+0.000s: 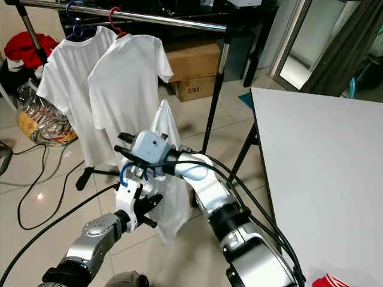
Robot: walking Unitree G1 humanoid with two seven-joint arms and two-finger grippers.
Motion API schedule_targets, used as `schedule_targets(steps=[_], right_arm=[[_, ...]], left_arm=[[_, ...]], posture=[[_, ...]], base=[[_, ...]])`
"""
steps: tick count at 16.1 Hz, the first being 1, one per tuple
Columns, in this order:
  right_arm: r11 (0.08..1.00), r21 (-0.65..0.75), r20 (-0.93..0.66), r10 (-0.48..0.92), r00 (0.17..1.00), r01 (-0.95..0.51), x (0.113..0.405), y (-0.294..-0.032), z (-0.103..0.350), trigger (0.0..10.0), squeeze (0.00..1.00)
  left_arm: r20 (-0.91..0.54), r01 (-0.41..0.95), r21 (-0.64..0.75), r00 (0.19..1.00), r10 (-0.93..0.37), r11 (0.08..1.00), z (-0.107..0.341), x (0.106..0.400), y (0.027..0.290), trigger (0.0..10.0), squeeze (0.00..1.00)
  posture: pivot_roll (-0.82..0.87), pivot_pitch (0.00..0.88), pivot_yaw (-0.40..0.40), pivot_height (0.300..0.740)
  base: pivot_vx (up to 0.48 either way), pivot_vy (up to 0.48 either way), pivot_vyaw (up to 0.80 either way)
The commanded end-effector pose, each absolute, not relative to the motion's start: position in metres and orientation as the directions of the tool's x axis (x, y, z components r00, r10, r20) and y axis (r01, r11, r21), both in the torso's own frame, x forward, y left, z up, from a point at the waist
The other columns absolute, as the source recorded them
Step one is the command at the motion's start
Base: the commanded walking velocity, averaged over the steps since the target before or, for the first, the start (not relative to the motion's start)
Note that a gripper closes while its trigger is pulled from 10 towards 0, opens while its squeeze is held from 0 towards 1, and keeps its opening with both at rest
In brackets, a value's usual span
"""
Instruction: Hang hanger
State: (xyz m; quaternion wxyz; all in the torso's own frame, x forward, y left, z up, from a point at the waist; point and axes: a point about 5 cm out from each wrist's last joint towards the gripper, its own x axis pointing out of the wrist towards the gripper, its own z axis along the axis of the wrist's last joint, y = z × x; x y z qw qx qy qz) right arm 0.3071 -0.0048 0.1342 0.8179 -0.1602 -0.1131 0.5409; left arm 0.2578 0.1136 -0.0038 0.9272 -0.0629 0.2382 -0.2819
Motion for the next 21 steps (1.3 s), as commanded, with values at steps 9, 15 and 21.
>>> schedule_targets(steps=[9, 15, 21], right_arm=[[0.359, -0.384, 0.004, 0.922, 0.387, -0.851, 0.312, -0.023, 0.143, 10.0, 0.00], [0.479, -0.322, 0.032, 0.867, 0.496, -0.816, 0.325, -0.039, 0.145, 10.0, 0.00], [0.751, -0.271, -0.013, 0.622, 0.783, -0.602, 0.358, -0.072, 0.139, 10.0, 0.00]], left_arm=[[-0.278, 0.405, -0.248, 0.841, -0.465, 0.880, 0.018, 0.276, 0.125, 10.0, 0.00], [-0.239, 0.335, -0.264, 0.886, -0.398, 0.904, 0.023, 0.282, 0.132, 10.0, 0.00], [-0.216, 0.315, -0.259, 0.902, -0.373, 0.913, 0.027, 0.284, 0.137, 10.0, 0.00]], posture=[[0.11, 0.000, -0.012, 0.740], [0.11, 0.000, -0.013, 0.740], [0.11, 0.000, -0.014, 0.740]], base=[[0.000, 0.000, 0.00], [0.000, 0.000, 0.00], [0.000, 0.000, 0.00]])
